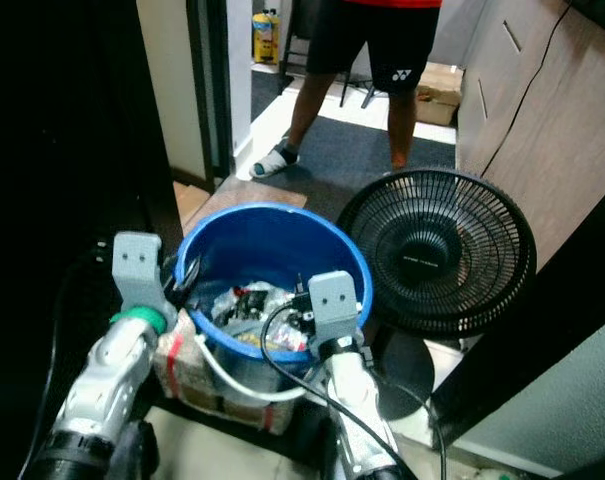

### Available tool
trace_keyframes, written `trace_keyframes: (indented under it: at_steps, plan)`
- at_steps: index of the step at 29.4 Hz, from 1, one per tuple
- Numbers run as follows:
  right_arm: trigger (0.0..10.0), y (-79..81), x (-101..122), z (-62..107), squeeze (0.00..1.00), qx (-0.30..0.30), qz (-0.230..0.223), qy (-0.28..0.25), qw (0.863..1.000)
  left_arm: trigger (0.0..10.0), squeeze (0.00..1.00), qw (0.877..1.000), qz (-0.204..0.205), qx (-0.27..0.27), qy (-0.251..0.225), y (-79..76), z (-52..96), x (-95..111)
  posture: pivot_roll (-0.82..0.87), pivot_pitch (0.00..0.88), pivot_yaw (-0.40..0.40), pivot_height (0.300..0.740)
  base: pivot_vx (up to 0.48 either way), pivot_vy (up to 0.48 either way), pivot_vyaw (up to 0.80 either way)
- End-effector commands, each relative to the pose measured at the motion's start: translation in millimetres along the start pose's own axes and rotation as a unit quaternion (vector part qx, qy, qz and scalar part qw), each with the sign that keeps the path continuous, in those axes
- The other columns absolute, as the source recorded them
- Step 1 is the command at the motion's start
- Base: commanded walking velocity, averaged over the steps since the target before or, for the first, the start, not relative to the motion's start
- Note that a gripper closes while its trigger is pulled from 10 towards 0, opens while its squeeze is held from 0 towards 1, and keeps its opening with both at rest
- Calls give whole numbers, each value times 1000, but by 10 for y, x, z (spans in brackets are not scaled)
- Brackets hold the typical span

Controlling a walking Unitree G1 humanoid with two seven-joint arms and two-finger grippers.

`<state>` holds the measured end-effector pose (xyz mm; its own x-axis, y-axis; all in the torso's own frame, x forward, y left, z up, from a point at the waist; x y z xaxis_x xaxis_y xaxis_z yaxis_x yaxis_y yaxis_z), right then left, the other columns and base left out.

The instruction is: Clothes washing

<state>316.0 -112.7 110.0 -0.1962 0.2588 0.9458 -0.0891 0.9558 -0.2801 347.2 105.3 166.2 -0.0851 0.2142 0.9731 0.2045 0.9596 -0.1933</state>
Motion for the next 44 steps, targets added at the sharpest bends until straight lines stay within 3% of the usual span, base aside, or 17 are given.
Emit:
trace_keyframes:
  at_steps: [1, 6, 16, 19, 21, 28, 32, 33, 36, 37, 41, 44]
  plan:
    - [10000, 2, -84, 45, 0, 9, 17, 16, 1000, 10000, 0, 1000, 13, -9, -13, -66, -29, 112, 53, 0, 7, 470, 0, 0, 0]
    - [10000, -3, -45, 26, 0, 18, 41, 4, 999, 10000, 0, 999, 24, -21, -37, -135, -67, 280, 53, 0, 12, 470, 0, 0, 0]
    - [10000, -1, 10, -12, 0, 40, 73, -10, 996, 10000, 0, 999, 3, -33, -33, -178, -47, 293, 50, 0, 19, 470, 0, 0, 0]
    - [10000, 112, -240, 102, 0, 95, 104, 45, 989, 10000, 0, 998, 17, -40, -34, -220, -8, 371, 61, 0, 8, 470, 0, 0, 0]
    - [10000, 107, -390, 170, 0, 110, 130, 80, 982, 10000, 0, 998, 25, -47, -42, -260, 4, 445, 61, 0, 6, 470, 0, 0, 0]
    - [10000, 94, -439, 189, 0, 119, 142, 93, 978, 10000, 0, 997, 31, -50, -47, -284, 4, 495, 61, 0, 6, 470, 0, 0, 0]
    - [10000, 82, -301, 97, 0, 115, 95, 74, 986, 10000, 0, 996, 42, -49, -55, -304, -38, 583, 57, 0, 10, 470, 0, 0, 0]
    - [10000, 98, -166, 15, 0, 111, 69, 50, 990, 10000, 0, 997, 40, -48, -52, -300, -56, 570, 55, 0, 12, 470, 0, 0, 0]
    - [10000, 110, -48, -51, 0, 105, 47, 29, 993, 10000, 0, 997, 38, -47, -48, -296, -63, 548, 55, 0, 12, 470, 0, 0, 0]
    - [10000, 99, 109, -144, 0, 88, 23, 0, 996, 10000, 0, 997, 35, -47, -42, -297, -57, 514, 54, 0, 15, 470, 0, 0, 0]
    - [10000, 36, 326, -261, 0, 59, -5, -40, 997, 10000, 0, 998, 35, -48, -35, -307, -35, 485, 56, 0, 15, 470, 0, 0, 0]
    - [10000, -3, 411, -305, 0, 52, 0, -56, 997, 10000, 0, 998, 36, -47, -32, -306, -21, 473, 56, 0, 15, 470, 0, 0, 0]
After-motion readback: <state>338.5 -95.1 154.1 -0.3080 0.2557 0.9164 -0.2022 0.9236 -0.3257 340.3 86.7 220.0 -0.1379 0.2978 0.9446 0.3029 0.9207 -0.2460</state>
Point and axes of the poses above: a point about 5 cm out from each wrist's last joint towards the gripper, its own z axis pointing back from the gripper into the wrist, its own x axis along the axis of the wrist's last joint, y = z × x, the point moved 1 cm from there along -z, pointing out of the wrist towards the gripper, and after that the axes turned 4 degrees about z, right-handed, at the moved point
